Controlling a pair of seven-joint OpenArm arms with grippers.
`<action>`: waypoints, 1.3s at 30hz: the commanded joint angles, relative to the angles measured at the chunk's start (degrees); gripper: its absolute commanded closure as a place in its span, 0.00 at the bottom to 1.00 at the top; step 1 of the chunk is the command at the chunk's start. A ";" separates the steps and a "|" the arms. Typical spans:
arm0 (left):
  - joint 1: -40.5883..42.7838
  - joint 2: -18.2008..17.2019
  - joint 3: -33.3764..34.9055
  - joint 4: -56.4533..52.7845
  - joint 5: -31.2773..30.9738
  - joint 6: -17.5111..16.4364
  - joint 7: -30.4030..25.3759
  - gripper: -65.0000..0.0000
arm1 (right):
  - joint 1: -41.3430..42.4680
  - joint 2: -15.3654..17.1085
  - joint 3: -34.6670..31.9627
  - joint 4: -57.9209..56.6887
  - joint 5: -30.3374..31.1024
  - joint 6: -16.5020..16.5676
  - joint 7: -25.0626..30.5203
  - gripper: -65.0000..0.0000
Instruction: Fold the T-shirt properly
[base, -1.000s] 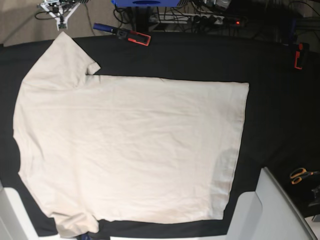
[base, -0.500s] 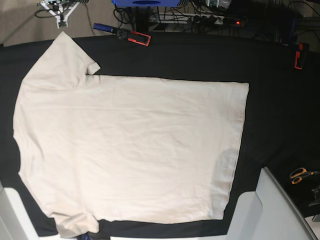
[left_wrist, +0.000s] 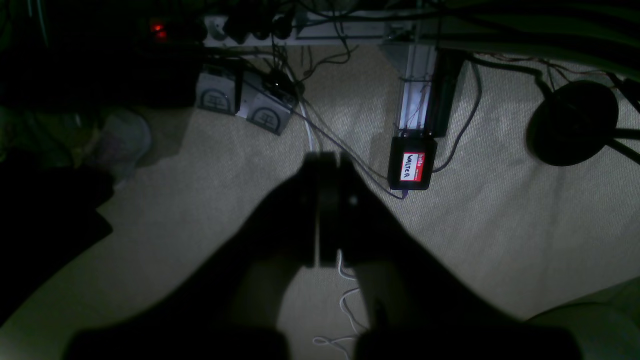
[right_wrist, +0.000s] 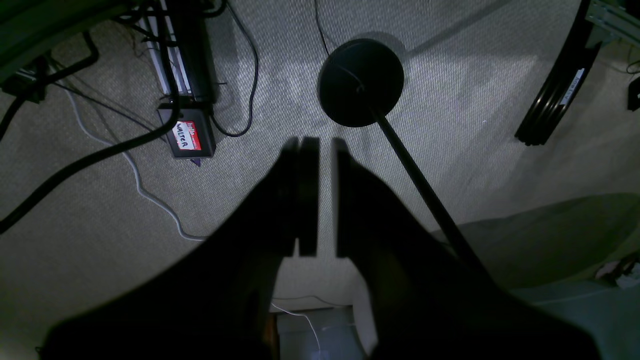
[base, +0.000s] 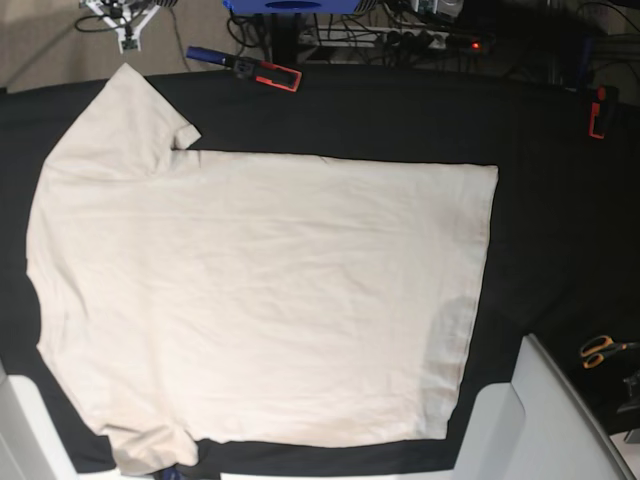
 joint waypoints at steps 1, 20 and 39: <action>0.75 -0.16 0.02 0.11 0.40 0.01 -0.52 1.00 | -0.43 0.51 0.08 -0.01 0.05 -0.21 0.21 0.93; 8.83 -1.66 -0.42 14.26 -0.03 0.18 -0.26 1.00 | -11.24 0.69 0.17 19.77 0.05 -0.21 -7.52 1.00; 13.67 -2.01 -0.51 22.88 -0.12 0.18 -0.61 1.00 | -18.98 0.25 5.09 39.55 0.05 -0.30 -13.59 1.00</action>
